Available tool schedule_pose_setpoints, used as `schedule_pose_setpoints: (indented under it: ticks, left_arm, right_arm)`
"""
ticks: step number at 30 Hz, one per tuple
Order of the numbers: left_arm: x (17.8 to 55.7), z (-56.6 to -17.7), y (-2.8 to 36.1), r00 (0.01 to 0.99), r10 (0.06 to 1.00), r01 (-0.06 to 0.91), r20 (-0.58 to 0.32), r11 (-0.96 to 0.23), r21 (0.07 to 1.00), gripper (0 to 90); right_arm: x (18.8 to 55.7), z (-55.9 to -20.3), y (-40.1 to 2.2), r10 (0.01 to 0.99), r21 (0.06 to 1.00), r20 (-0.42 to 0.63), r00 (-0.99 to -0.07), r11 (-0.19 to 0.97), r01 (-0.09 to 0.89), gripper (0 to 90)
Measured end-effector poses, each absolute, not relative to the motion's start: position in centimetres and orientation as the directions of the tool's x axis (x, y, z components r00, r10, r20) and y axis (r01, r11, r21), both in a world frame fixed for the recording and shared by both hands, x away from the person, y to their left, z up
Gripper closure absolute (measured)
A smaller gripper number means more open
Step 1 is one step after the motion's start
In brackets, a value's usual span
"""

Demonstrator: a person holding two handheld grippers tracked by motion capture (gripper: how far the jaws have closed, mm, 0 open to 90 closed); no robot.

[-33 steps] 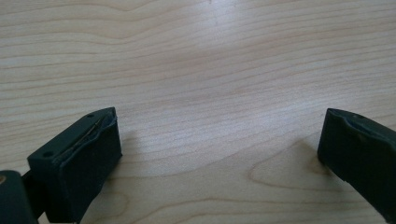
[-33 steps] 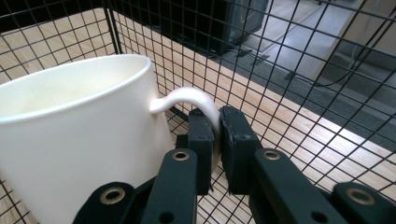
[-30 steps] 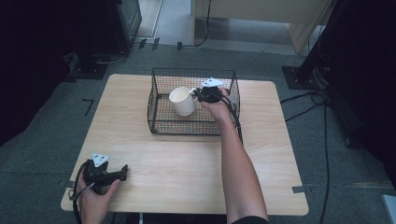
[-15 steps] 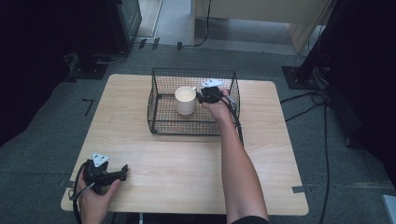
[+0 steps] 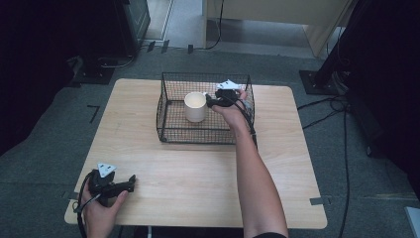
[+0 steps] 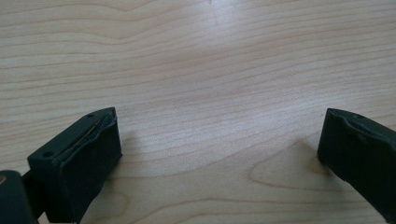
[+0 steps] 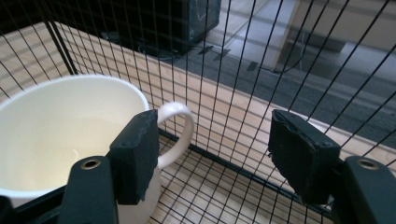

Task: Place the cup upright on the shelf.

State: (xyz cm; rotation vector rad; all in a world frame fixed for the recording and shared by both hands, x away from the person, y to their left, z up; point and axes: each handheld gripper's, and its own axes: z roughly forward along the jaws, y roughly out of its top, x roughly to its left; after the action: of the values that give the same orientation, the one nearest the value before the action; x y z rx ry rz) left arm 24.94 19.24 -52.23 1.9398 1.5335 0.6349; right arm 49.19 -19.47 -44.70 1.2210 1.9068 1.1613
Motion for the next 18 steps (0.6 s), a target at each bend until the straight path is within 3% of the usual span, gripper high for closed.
schedule_pose_setpoints:
  ticks: [6, 18]
  left_arm:
    - [24.9, -52.2, 19.2, 0.226, 0.974, 0.698, 0.013, -0.171, 0.695, 0.0]
    - [24.9, -52.2, 19.2, 0.225, 0.974, 0.697, 0.012, -0.17, 0.696, 0.0]
  right_arm:
    - [48.7, -42.9, -19.3, 0.905, 0.921, 0.002, -0.425, 0.164, 0.354, 25.5]
    - [46.7, -40.2, -19.3, 0.888, 0.919, 0.073, -0.454, 0.117, 0.377, 16.9]
